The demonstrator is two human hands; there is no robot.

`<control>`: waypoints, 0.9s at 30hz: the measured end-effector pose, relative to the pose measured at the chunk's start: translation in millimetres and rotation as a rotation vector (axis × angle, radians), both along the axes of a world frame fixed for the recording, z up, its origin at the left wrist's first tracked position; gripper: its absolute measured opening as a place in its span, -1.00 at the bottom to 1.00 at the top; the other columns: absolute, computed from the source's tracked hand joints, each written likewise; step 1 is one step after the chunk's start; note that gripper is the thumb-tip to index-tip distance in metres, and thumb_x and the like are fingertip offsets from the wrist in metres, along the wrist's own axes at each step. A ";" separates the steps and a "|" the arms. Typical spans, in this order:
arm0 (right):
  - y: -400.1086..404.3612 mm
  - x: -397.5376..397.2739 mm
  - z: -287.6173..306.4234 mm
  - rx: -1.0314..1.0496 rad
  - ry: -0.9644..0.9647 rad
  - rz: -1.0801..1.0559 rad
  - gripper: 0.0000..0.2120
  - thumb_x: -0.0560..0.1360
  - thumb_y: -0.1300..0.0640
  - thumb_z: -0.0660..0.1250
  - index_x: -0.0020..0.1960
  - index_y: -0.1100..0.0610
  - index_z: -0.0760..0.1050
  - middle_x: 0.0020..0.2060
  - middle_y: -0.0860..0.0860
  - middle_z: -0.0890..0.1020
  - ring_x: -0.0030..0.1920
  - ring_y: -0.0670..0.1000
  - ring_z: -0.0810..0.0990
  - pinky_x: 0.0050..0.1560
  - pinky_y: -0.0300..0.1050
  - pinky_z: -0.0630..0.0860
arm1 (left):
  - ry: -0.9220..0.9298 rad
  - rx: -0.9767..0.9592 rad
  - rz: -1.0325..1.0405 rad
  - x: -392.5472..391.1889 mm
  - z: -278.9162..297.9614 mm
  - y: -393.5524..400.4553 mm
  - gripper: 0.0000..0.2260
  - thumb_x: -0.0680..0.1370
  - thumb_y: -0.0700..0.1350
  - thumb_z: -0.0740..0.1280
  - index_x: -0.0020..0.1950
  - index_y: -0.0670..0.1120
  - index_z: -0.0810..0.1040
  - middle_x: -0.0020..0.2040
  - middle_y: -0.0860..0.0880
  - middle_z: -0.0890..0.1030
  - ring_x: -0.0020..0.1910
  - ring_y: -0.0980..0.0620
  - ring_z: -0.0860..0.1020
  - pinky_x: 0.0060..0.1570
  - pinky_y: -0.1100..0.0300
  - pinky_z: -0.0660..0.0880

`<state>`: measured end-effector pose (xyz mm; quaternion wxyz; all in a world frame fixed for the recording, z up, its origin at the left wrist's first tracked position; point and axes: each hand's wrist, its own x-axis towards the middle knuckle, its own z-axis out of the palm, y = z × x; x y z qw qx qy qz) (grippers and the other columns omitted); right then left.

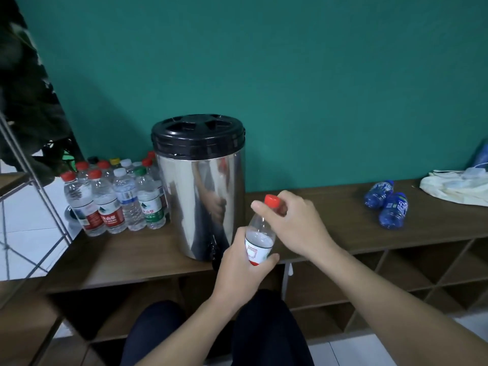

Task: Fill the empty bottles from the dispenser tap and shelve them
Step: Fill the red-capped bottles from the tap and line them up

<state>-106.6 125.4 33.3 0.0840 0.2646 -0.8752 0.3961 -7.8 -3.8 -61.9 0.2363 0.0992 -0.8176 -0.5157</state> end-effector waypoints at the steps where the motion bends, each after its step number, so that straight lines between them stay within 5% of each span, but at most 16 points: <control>1: -0.1 -0.9 4.9 0.075 0.087 -0.036 -0.30 0.54 -0.58 0.25 -0.30 0.07 0.39 -0.41 -0.01 0.53 -0.32 0.06 0.56 -0.29 0.06 0.46 | 0.000 0.002 -0.001 4.6 -1.2 0.9 -0.57 0.50 0.06 0.65 0.25 0.16 0.51 0.06 0.20 0.73 0.05 0.16 0.70 0.10 0.06 0.66; 5: -6.8 -2.2 18.0 0.335 0.222 -0.068 -0.19 0.62 -0.56 0.05 -0.43 0.11 0.25 -0.51 0.04 0.39 -0.39 0.16 0.46 -0.32 0.04 0.38 | 0.005 0.014 0.015 16.9 -4.7 2.7 -0.59 0.51 0.05 0.63 0.22 0.17 0.49 0.03 0.20 0.71 0.02 0.15 0.68 -0.02 0.25 0.60; 11: -6.2 -3.1 20.5 0.369 0.253 0.287 -0.34 0.74 -0.25 0.13 -0.35 0.16 0.14 -0.46 0.13 0.19 -0.41 0.06 0.16 -0.34 0.18 0.24 | -0.016 0.105 -0.146 37.8 -12.4 -10.9 -0.65 0.53 -0.04 0.62 0.21 0.10 0.54 -0.01 0.08 0.70 -0.04 0.03 0.67 0.05 0.00 0.66; 15: 2.0 8.5 27.5 0.452 0.284 0.491 -0.41 0.80 -0.21 0.07 -0.25 0.18 0.28 -0.37 0.12 0.39 -0.36 0.06 0.32 -0.24 0.09 0.34 | -0.017 0.160 -0.315 48.0 -15.8 -29.5 -0.66 0.53 -0.22 0.64 0.19 -0.02 0.59 0.00 0.04 0.69 -0.02 0.10 0.64 0.08 0.19 0.59; 21: 2.9 25.7 38.4 0.656 0.301 0.612 -0.64 0.81 -0.17 0.01 0.00 0.04 0.33 -0.08 -0.08 0.43 -0.13 -0.01 0.45 -0.12 -0.03 0.30 | -0.064 0.216 -0.378 56.9 -27.1 -47.3 -0.69 0.52 -0.32 0.62 0.16 -0.08 0.63 -0.04 -0.07 0.67 -0.04 0.05 0.62 0.07 0.11 0.58; 27: 3.6 31.6 29.8 0.596 0.333 0.734 -0.85 0.82 -0.09 0.07 0.21 -0.10 0.39 0.05 -0.18 0.40 0.00 -0.09 0.48 0.02 -0.24 0.39 | -0.071 0.252 -0.421 61.2 -39.6 -53.2 -0.68 0.52 -0.33 0.61 0.20 -0.11 0.64 0.08 -0.28 0.69 0.03 -0.04 0.66 0.17 -0.03 0.62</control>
